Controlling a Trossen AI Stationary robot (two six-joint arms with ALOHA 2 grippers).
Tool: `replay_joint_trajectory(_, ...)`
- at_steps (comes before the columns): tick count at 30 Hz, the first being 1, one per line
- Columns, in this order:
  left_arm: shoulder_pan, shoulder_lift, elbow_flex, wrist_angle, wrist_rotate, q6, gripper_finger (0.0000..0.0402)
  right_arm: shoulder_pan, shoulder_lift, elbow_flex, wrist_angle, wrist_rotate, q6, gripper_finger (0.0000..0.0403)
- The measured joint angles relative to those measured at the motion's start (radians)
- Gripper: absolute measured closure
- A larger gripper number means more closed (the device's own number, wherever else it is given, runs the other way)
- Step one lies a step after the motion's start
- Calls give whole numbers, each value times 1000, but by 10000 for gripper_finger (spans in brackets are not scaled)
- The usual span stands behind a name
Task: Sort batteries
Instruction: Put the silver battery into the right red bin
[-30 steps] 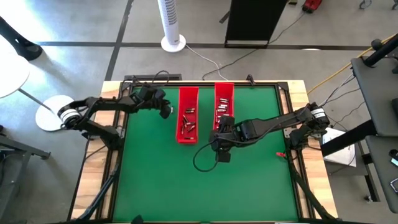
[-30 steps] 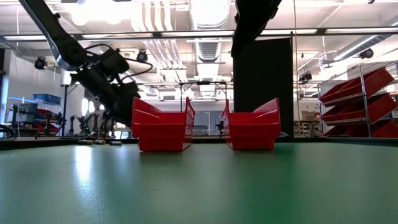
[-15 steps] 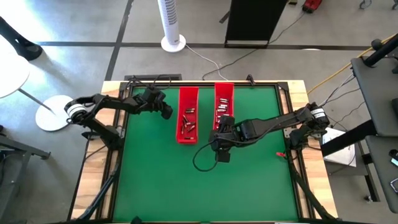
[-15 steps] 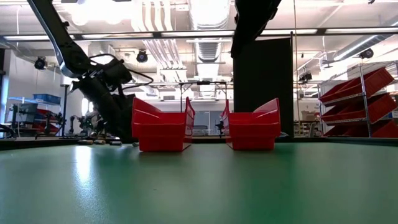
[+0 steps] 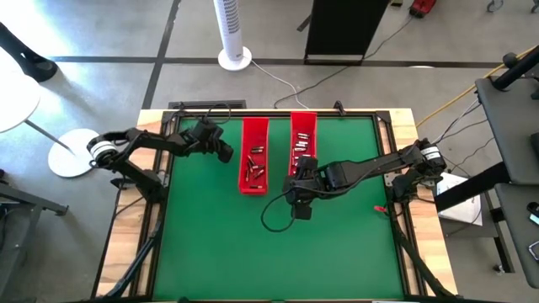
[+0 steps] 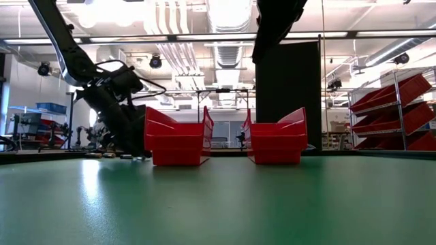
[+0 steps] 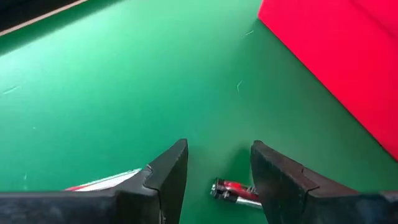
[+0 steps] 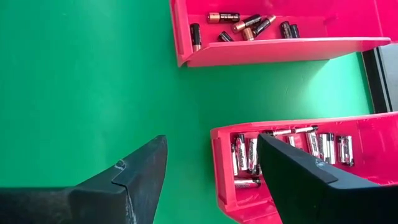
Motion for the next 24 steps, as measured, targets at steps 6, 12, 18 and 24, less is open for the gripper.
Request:
replay_joint_trajectory(6,-42,-2,0,-7,-33,-1,245,0,0,0,8,0,0,163)
replay_joint_trajectory(12,-91,-5,-1,-13,-58,4,245,0,0,0,8,0,0,156)
replay_joint_trajectory(18,-104,-12,-2,-15,-67,-14,226,0,0,0,9,0,-2,163)
replay_joint_trajectory(24,-112,-21,-2,-34,-65,-5,175,0,0,0,10,-1,-2,163)
